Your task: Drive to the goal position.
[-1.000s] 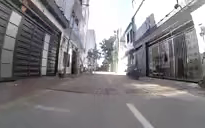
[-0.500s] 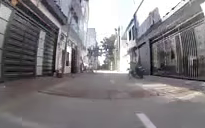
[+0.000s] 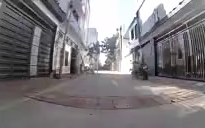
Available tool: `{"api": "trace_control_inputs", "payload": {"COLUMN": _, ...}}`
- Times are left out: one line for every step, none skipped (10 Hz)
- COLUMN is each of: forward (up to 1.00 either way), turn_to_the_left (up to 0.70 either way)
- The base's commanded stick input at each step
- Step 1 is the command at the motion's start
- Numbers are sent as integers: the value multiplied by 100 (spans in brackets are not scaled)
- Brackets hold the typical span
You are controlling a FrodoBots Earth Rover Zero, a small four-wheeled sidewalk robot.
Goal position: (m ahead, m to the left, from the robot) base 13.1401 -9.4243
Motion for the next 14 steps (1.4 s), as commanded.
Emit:
{"api": "trace_control_inputs", "payload": {"forward": 100, "turn_to_the_left": 0}}
{"api": "trace_control_inputs", "payload": {"forward": 100, "turn_to_the_left": 0}}
{"api": "trace_control_inputs", "payload": {"forward": 100, "turn_to_the_left": 0}}
{"api": "trace_control_inputs", "payload": {"forward": 100, "turn_to_the_left": 0}}
{"api": "trace_control_inputs", "payload": {"forward": 100, "turn_to_the_left": 0}}
{"api": "trace_control_inputs", "payload": {"forward": 100, "turn_to_the_left": 0}}
{"api": "trace_control_inputs", "payload": {"forward": 100, "turn_to_the_left": 0}}
{"api": "trace_control_inputs", "payload": {"forward": 100, "turn_to_the_left": 0}}
{"api": "trace_control_inputs", "payload": {"forward": 100, "turn_to_the_left": 0}}
{"api": "trace_control_inputs", "payload": {"forward": 100, "turn_to_the_left": 0}}
{"api": "trace_control_inputs", "payload": {"forward": 100, "turn_to_the_left": 0}}
{"api": "trace_control_inputs", "payload": {"forward": 100, "turn_to_the_left": 0}}
{"api": "trace_control_inputs", "payload": {"forward": 100, "turn_to_the_left": 0}}
{"api": "trace_control_inputs", "payload": {"forward": 100, "turn_to_the_left": 0}}
